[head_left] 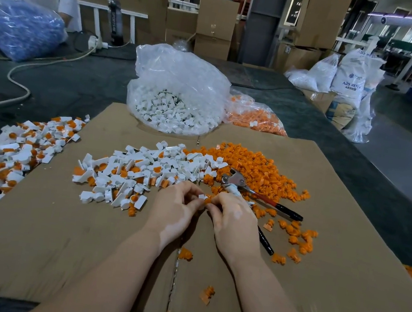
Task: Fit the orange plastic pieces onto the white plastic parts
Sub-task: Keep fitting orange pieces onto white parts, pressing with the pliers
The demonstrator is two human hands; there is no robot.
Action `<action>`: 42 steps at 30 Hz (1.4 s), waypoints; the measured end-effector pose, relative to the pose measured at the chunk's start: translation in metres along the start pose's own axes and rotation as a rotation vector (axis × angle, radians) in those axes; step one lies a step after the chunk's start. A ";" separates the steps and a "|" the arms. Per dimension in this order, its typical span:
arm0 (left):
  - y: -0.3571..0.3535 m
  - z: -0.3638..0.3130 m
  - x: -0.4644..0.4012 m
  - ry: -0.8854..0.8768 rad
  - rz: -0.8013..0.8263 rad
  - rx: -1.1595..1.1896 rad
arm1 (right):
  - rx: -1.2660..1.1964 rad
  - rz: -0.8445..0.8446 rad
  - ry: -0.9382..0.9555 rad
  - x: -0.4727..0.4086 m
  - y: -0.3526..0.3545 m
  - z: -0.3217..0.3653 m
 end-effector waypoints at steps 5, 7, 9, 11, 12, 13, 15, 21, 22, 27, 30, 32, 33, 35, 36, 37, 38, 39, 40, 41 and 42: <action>0.001 -0.001 0.001 0.002 0.003 -0.021 | -0.002 -0.006 -0.001 0.000 0.000 0.000; 0.001 -0.002 0.001 0.002 0.003 -0.027 | 0.001 -0.005 -0.004 0.000 0.000 0.000; 0.001 -0.002 0.001 0.002 0.001 -0.027 | 0.010 0.000 -0.009 0.000 0.000 -0.001; 0.001 -0.003 0.001 0.000 0.004 -0.029 | 0.017 0.002 -0.013 0.000 -0.001 -0.001; 0.001 -0.003 0.001 0.000 0.006 -0.030 | 0.016 0.000 -0.013 0.000 -0.001 -0.001; 0.001 -0.003 0.001 0.000 0.008 -0.030 | 0.014 -0.002 -0.012 0.000 0.000 -0.001; 0.001 -0.003 0.001 0.000 0.007 -0.033 | 0.015 -0.001 -0.010 0.000 0.000 -0.001; 0.001 -0.003 0.002 -0.001 0.006 -0.024 | 0.005 0.001 -0.006 0.000 0.000 0.000; 0.001 -0.003 0.002 0.000 0.004 -0.019 | 0.003 -0.004 -0.004 0.000 0.000 0.000; 0.001 -0.002 0.002 0.010 0.003 -0.010 | 0.000 0.000 -0.003 0.000 0.000 0.000; 0.002 -0.001 0.001 0.016 -0.003 -0.003 | 0.003 0.005 0.001 0.000 -0.001 0.000; 0.002 0.000 0.001 0.023 0.001 0.020 | 0.006 0.013 0.006 -0.001 -0.002 0.000; 0.002 0.000 0.001 0.027 0.003 0.027 | 0.007 0.017 0.010 -0.001 -0.002 0.000; 0.002 -0.001 0.000 0.028 -0.001 0.022 | 0.005 0.018 0.015 -0.001 -0.002 0.000; 0.002 0.000 0.001 0.027 -0.004 0.015 | 0.000 0.017 0.016 -0.001 -0.002 0.001; 0.002 0.000 0.000 0.025 -0.008 0.011 | -0.004 0.014 0.018 -0.001 -0.002 0.001; 0.002 0.000 0.000 0.024 -0.013 0.008 | -0.006 0.011 0.019 -0.001 -0.002 0.001; 0.003 0.000 0.000 0.026 -0.018 0.009 | -0.008 0.009 0.020 -0.001 -0.002 0.001; 0.004 0.001 0.000 0.028 -0.023 0.013 | -0.010 0.008 0.020 -0.001 -0.002 0.001; 0.004 0.000 0.000 0.029 -0.026 0.017 | -0.012 0.006 0.019 -0.001 -0.002 0.001; 0.005 0.001 0.000 0.028 -0.029 0.020 | -0.014 0.003 0.019 -0.001 -0.001 0.001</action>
Point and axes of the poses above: each hand's wrist, its own x-axis away from the middle knuckle, its own y-axis out of the back of the hand, z = x × y, the point moved 8 cm from there along -x, towards the middle knuckle, and after that the axes turned 14 degrees about y, right-handed, at the moved point
